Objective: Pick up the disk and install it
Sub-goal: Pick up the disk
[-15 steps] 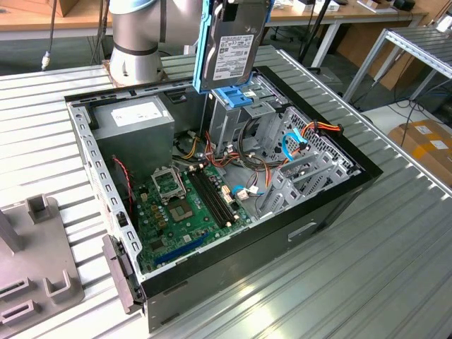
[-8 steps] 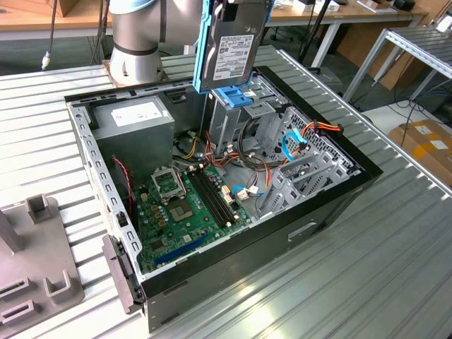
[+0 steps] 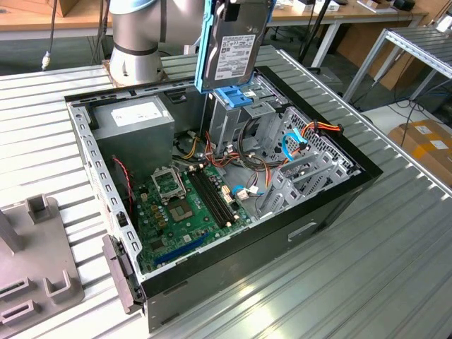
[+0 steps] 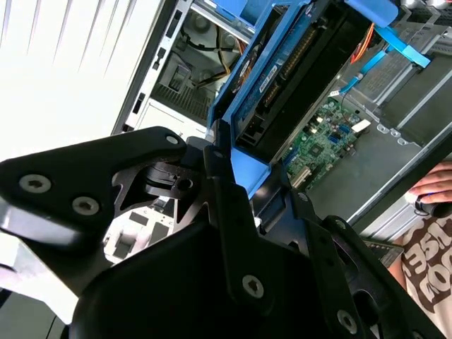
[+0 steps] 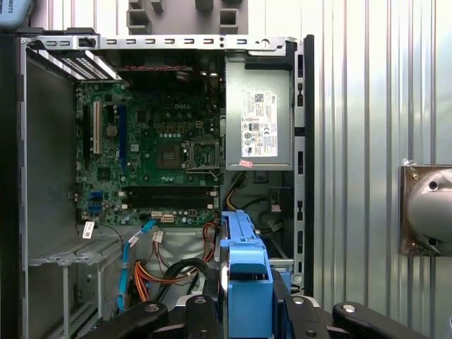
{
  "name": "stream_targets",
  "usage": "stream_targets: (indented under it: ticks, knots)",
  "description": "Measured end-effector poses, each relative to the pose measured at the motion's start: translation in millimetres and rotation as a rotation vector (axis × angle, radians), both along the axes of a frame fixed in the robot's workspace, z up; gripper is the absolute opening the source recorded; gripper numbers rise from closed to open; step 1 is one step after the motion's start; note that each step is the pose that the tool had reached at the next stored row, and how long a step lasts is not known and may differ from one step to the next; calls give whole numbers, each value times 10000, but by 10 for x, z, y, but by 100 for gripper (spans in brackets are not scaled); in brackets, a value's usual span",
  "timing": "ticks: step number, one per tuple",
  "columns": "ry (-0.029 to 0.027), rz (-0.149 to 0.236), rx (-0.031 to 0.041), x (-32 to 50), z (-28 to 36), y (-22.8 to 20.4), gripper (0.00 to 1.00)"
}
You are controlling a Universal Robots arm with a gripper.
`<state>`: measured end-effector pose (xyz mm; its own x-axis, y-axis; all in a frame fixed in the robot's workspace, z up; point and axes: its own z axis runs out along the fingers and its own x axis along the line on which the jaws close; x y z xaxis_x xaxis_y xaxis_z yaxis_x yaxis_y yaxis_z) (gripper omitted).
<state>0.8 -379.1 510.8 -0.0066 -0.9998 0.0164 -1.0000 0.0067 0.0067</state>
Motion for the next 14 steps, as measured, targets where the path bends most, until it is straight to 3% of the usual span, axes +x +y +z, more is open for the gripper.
stream_targets:
  ticks: [11, 14]
  knots:
    - [0, 0, 1, 306, 0, 0, 36]
    - [0, 0, 0, 358, 0, 0, 36]
